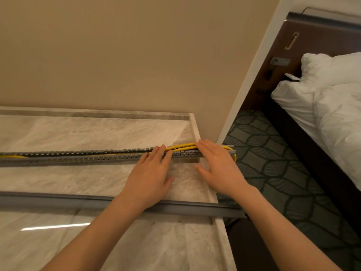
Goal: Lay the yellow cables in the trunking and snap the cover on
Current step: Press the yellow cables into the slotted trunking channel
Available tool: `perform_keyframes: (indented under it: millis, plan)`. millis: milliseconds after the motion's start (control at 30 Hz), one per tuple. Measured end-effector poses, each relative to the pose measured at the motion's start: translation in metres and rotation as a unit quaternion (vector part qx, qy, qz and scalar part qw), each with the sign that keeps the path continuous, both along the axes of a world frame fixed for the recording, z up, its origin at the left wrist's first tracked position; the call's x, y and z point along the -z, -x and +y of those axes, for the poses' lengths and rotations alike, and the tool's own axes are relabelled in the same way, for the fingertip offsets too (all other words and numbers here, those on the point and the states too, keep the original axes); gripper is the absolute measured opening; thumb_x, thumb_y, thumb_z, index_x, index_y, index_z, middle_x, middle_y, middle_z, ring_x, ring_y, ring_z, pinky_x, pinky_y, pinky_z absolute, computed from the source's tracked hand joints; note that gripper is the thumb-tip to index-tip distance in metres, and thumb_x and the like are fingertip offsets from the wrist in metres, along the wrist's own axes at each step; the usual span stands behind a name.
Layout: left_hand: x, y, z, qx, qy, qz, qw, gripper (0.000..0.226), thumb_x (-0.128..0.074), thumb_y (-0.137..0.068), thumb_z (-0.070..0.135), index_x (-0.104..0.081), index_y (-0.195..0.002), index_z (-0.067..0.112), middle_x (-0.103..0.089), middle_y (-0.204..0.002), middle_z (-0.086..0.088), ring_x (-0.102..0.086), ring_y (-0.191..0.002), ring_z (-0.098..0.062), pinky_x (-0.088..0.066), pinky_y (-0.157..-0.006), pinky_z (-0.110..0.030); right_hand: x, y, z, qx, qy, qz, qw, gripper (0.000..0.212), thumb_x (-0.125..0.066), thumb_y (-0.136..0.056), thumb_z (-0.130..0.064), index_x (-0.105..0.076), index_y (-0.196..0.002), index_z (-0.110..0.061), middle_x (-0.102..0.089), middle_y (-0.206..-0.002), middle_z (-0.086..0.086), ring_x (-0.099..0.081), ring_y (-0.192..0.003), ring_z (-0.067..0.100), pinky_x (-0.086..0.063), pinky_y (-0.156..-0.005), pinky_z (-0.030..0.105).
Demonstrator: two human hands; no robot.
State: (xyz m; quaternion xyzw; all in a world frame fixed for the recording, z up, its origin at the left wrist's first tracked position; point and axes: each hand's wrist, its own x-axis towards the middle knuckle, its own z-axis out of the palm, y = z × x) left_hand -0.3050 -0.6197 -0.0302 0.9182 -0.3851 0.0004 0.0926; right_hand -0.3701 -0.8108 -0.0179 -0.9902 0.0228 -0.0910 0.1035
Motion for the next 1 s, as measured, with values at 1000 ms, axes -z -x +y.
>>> perform_keyframes:
  millis: [1000]
  plan:
    - [-0.003,0.001,-0.023,-0.005,0.029,-0.044,0.999,0.044,-0.045,-0.088,0.034,-0.042,-0.128,0.015,-0.044,-0.125,-0.004,-0.039,-0.112,-0.025,-0.031,-0.100,-0.035,-0.003,0.002,0.034,0.053,0.083,-0.010,0.995,0.038,-0.053,-0.086,-0.031,-0.053,-0.122,-0.017,-0.057,-0.113,0.002,-0.046,-0.104,0.022,-0.039,-0.090,0.036]
